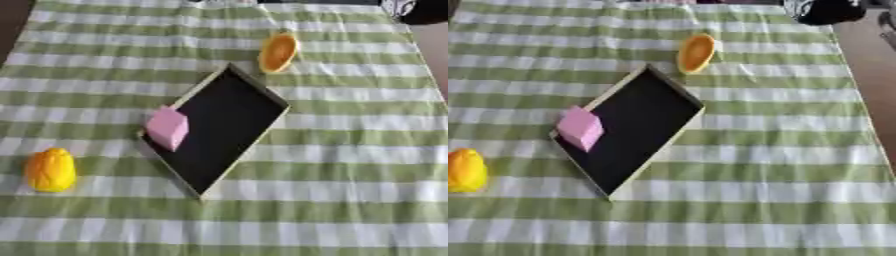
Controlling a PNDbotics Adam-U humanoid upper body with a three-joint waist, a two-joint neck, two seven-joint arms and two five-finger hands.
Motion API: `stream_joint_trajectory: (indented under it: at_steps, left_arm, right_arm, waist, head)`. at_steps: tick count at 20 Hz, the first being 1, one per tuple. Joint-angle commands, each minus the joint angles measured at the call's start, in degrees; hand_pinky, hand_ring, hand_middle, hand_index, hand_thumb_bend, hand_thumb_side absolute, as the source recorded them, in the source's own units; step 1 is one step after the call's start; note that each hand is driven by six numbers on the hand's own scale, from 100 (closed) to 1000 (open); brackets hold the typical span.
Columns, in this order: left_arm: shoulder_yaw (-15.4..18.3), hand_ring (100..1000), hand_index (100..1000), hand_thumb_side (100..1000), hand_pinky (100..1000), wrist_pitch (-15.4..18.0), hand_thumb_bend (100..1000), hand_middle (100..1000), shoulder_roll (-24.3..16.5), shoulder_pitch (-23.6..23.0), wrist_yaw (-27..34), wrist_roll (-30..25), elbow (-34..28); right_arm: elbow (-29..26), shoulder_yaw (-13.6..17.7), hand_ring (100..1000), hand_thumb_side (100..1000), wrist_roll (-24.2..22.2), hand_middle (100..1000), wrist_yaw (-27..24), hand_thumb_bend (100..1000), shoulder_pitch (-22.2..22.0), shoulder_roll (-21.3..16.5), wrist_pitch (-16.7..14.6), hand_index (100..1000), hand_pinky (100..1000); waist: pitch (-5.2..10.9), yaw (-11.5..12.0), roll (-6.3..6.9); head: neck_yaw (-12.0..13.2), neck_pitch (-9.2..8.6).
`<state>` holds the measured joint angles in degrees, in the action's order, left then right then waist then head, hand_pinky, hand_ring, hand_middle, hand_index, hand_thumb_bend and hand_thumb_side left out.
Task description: Pick up objects on the table and place them in the box.
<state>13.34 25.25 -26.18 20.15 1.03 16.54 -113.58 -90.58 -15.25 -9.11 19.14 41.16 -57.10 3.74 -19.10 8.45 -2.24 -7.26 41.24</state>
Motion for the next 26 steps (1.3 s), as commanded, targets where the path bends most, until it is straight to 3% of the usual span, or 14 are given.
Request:
stream_joint_trajectory:
  at_steps: [1,6,12,14,16,18,23,26]
  left_arm:
    - [0.1,811,855,422,656,0.0,100,711,-1.5,0.5,0.4,-0.4,-1.0]
    - [0.1,812,855,425,656,-0.1,100,711,-1.4,0.5,0.5,-0.6,-1.0]
    - [-0.1,812,855,431,655,-0.2,100,711,-1.3,0.6,0.7,-0.8,-1.0]
    - [-0.1,812,855,435,654,-0.2,100,711,-1.3,0.6,0.8,-0.9,-1.0]
    - [-0.1,812,855,438,653,-0.3,100,711,-1.2,0.7,0.9,-1.0,-1.0]
    - [-0.1,812,855,440,653,-0.3,100,711,-1.2,0.7,1.0,-1.1,-1.0]
    - [-0.2,812,854,449,650,-0.2,100,710,-1.1,1.0,1.2,-1.3,-1.0]
    - [-0.2,812,854,452,649,-0.2,100,710,-1.1,1.3,1.3,-1.4,-1.0]
  right_arm:
    - [1.1,-1.3,973,203,-4.6,841,3.2,100,1.3,-1.1,-1.9,892,931]
    - [1.5,-3.0,984,327,-8.8,859,4.8,100,1.7,-1.1,-3.3,885,938]
    - [2.8,-4.2,985,382,-9.5,862,5.6,100,3.7,0.6,-2.9,919,945]
    - [3.4,-4.7,987,357,-9.6,868,6.5,100,4.8,1.4,-2.7,939,948]
    - [4.2,-5.2,983,359,-9.7,876,8.1,208,5.8,2.2,-2.9,950,945]
    - [5.4,-5.6,980,377,-9.5,877,10.6,230,6.9,3.1,-3.7,954,942]
    - [9.7,-6.0,982,387,-8.7,880,13.6,203,8.8,5.4,-5.4,973,940]
    - [11.2,-6.2,990,513,-9.0,896,15.0,192,9.7,6.0,-6.1,982,947]
  waist:
    - [1.24,0.0,0.11]
    - [1.27,0.2,0.08]
    - [1.08,0.3,0.15]
    - [0.94,0.4,0.14]
    - [0.77,0.5,0.13]
    - [0.52,0.6,0.13]
    - [-0.54,1.2,0.15]
    - [-1.24,1.7,0.08]
  head:
    - [-0.3,-0.11]
    - [-0.5,-0.23]
    - [-0.6,-0.26]
    - [-0.7,-0.3]
    - [-0.7,-0.36]
    - [-0.8,-0.51]
    - [-1.0,-1.28]
    - [-1.2,-1.79]
